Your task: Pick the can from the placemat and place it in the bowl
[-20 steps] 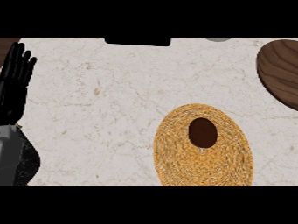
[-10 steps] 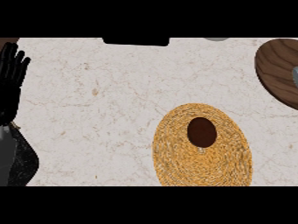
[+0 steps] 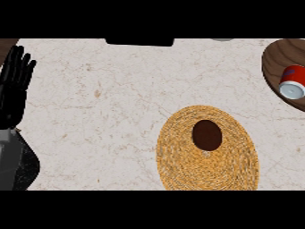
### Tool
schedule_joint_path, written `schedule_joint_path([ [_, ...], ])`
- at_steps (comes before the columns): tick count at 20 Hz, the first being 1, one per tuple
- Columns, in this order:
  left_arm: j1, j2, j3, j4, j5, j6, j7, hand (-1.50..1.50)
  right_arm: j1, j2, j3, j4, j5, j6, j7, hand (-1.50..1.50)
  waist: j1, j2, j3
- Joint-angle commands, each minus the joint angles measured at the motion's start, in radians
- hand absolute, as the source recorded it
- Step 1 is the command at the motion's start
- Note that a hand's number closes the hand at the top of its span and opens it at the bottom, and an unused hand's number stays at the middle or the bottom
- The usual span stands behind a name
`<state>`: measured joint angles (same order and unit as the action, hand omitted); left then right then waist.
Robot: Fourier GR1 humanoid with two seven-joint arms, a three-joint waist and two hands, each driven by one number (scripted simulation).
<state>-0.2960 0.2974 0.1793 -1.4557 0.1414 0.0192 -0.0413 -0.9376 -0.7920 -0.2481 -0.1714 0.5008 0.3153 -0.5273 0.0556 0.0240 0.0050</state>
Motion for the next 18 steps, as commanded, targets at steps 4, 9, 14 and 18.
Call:
schedule_joint_path([
  [4, -0.022, 0.013, 0.018, 0.017, 0.022, -0.020, 0.001, 0.00, -0.026, -0.038, -0.176, 0.034, -0.157, -0.090, -0.023, -1.50, 0.000, 0.005, 0.001],
  [9, -0.008, -0.011, 0.009, 0.014, 0.012, -0.004, -0.013, 0.00, 0.015, -0.126, -0.245, 0.068, -0.216, -0.083, -0.013, -1.50, -0.002, 0.009, 0.002],
  [14, -0.015, 0.012, 0.026, 0.013, 0.013, -0.006, -0.007, 0.00, 0.061, -0.248, -0.300, 0.095, -0.267, 0.027, 0.002, -1.50, -0.006, 0.015, 0.005],
  [18, -0.009, 0.020, 0.024, -0.025, 0.028, -0.018, 0.027, 0.00, 0.109, -0.296, -0.337, 0.106, -0.303, 0.068, -0.008, -1.50, 0.003, 0.012, 0.008],
])
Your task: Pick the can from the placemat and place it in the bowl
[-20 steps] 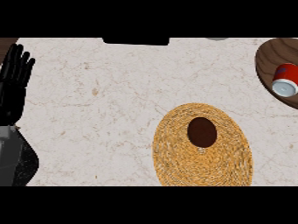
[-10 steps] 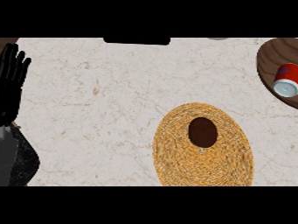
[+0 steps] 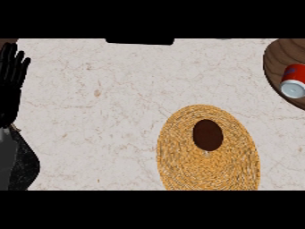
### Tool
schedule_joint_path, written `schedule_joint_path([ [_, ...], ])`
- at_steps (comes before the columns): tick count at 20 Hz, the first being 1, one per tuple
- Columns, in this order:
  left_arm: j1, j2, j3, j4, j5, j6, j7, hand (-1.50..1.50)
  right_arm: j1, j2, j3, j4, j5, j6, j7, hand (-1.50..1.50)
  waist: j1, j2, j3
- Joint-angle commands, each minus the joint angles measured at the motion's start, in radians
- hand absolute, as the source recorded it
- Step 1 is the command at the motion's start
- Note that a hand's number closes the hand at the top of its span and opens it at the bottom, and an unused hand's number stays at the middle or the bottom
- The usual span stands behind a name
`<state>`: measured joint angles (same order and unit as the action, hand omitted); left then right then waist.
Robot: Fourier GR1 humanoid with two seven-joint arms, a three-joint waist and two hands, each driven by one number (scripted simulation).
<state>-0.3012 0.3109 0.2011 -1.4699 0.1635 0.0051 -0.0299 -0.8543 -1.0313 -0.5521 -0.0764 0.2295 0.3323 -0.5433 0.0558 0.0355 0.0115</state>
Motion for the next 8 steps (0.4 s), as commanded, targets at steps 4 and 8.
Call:
schedule_joint_path([
  [4, -0.006, -0.004, 0.001, -0.012, -0.006, 0.018, 0.008, 0.00, 0.113, -0.074, -0.058, 0.019, -0.056, 0.119, -0.072, -1.50, -0.019, 0.003, 0.008],
  [8, 0.001, -0.009, -0.001, 0.003, -0.003, 0.010, 0.003, 0.00, 0.135, -0.094, -0.080, 0.024, -0.078, 0.164, -0.070, -1.50, -0.013, 0.007, 0.008],
])
